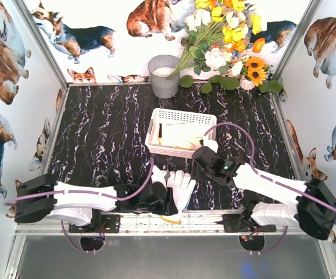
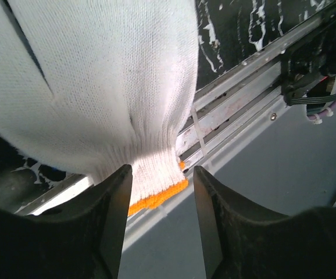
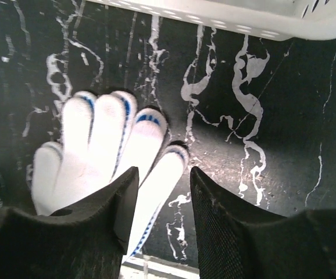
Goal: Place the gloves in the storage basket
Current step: Pair the glove with the glove.
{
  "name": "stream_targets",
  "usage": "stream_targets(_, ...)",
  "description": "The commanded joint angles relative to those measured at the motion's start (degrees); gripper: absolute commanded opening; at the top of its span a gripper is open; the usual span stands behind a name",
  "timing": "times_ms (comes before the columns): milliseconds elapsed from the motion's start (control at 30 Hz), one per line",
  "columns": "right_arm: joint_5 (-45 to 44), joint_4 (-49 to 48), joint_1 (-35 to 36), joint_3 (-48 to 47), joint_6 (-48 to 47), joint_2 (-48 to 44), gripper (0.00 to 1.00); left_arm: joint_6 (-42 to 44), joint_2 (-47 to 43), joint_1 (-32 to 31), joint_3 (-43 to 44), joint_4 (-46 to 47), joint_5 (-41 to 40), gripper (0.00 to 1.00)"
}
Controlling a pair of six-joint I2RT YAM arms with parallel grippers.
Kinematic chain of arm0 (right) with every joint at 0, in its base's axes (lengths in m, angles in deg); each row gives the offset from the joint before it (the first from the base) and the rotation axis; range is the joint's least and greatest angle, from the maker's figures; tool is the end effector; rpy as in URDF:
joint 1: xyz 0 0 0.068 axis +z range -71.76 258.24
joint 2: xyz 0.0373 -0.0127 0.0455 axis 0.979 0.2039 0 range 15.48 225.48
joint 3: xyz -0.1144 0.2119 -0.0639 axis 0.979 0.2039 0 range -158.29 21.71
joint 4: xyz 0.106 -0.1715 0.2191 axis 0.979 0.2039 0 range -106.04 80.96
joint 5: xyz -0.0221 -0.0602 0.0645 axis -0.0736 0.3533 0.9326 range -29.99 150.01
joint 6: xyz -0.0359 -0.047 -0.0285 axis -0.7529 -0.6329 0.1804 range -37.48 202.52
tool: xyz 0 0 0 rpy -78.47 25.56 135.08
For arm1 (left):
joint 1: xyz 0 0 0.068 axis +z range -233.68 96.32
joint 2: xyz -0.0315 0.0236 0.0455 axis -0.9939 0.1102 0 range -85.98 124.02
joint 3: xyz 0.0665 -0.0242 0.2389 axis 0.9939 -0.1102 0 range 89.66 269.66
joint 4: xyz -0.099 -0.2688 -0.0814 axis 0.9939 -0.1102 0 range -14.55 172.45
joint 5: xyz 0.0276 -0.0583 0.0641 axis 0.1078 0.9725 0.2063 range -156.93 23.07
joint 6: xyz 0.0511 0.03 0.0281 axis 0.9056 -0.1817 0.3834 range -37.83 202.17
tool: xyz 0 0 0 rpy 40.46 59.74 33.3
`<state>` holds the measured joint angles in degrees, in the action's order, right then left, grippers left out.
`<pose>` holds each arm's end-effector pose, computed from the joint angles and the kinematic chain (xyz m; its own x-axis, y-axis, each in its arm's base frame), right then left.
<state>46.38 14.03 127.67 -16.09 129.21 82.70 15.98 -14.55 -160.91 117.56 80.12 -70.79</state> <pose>0.1827 0.1947 0.1403 -0.8649 0.0772 -0.4960 -0.0453 0.9721 0.2303 0.0648 -0.2704 0.0988 -0.9448 0.0392 -0.3253 0.2436 0.7479 -0.6175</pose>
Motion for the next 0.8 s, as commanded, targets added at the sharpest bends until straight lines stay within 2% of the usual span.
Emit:
stream_targets(0,0.8,-2.4,-0.2,1.2,2.3,-5.6,0.44,2.2,-6.4,-0.2,2.2,-9.7,-6.9,0.43)
stream_targets(133,8.1,-6.0,-0.2,4.1,4.8,-7.9,0.44,0.9,-11.2,0.2,-0.3,-12.6,-10.3,0.45)
stream_targets(300,17.4,-6.4,0.4,4.2,8.4,-7.4,0.44,-0.8,-13.0,1.5,-2.5,-12.8,-10.7,0.44)
stream_targets(533,16.9,-5.7,6.6,5.9,13.3,-7.8,0.44,-0.9,-12.7,5.6,-4.8,-6.6,-9.2,0.43)
stream_targets(767,14.9,-3.4,9.1,7.8,15.5,-9.5,0.49,0.2,-10.9,9.9,-5.6,-4.4,-7.5,0.43)
